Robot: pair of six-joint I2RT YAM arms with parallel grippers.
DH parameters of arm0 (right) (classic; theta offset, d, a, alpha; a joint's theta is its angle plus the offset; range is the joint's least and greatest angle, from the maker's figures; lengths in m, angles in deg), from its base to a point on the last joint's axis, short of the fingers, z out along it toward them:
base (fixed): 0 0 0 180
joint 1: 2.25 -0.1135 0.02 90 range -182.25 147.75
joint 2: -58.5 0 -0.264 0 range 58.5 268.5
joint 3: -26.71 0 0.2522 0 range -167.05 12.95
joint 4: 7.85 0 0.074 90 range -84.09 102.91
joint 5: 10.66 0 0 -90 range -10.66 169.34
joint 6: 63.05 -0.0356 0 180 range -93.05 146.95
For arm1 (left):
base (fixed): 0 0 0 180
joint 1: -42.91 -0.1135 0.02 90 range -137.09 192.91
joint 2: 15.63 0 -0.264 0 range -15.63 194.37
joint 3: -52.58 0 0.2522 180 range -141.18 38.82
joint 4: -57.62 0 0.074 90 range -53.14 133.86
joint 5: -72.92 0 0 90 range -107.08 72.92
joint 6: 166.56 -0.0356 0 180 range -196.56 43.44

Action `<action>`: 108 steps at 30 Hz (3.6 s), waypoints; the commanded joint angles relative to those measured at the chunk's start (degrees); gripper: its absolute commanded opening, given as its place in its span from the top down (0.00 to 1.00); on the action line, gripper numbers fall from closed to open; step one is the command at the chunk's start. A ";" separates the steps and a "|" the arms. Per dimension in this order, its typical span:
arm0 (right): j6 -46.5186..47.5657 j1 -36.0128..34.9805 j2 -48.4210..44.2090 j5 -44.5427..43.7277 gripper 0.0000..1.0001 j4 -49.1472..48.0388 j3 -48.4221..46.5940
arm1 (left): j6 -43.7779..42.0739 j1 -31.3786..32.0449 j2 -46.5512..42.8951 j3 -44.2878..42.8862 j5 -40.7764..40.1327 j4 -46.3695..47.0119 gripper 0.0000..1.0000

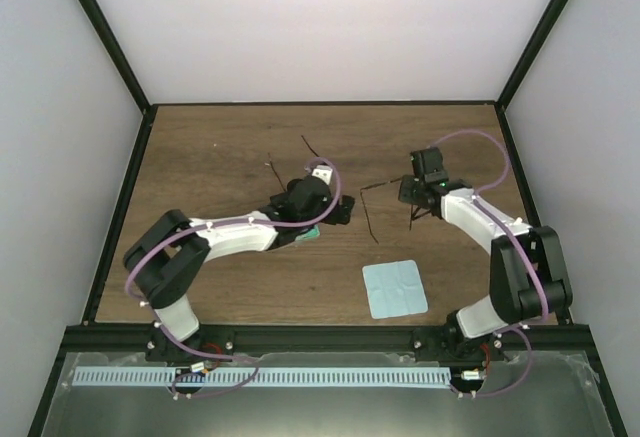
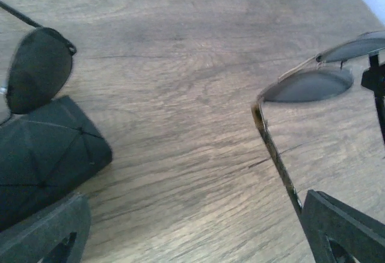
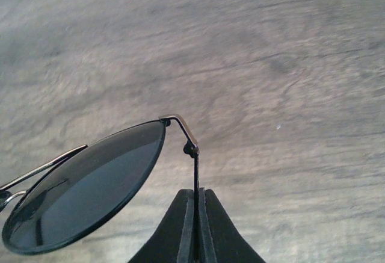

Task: Organize the sunglasses
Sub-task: Fold the sunglasses at the center of the board.

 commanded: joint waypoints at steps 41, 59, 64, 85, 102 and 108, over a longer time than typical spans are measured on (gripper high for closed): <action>11.05 -15.16 -19.41 5.27 0.99 -3.49 6.00 | -16.95 -12.12 0.08 -9.06 51.68 0.42 0.09; 10.93 -15.53 -20.93 6.60 0.99 -4.55 6.98 | -18.75 -12.87 0.95 -9.56 51.29 -2.08 0.12; 10.94 -15.59 -19.52 6.23 0.99 -4.64 6.83 | -17.95 -12.16 3.80 -10.44 51.98 -1.45 0.18; 3.26 -15.61 -15.43 17.35 0.99 -8.24 5.54 | -12.33 -11.34 9.23 -8.79 54.88 7.66 0.35; 7.57 -15.61 -12.01 -4.22 0.99 1.99 -1.73 | -6.37 -13.99 -1.80 2.67 44.20 19.10 0.00; 9.10 -18.70 -5.51 -17.11 0.99 6.43 -6.26 | -4.49 -13.96 -13.59 9.05 35.80 21.14 0.00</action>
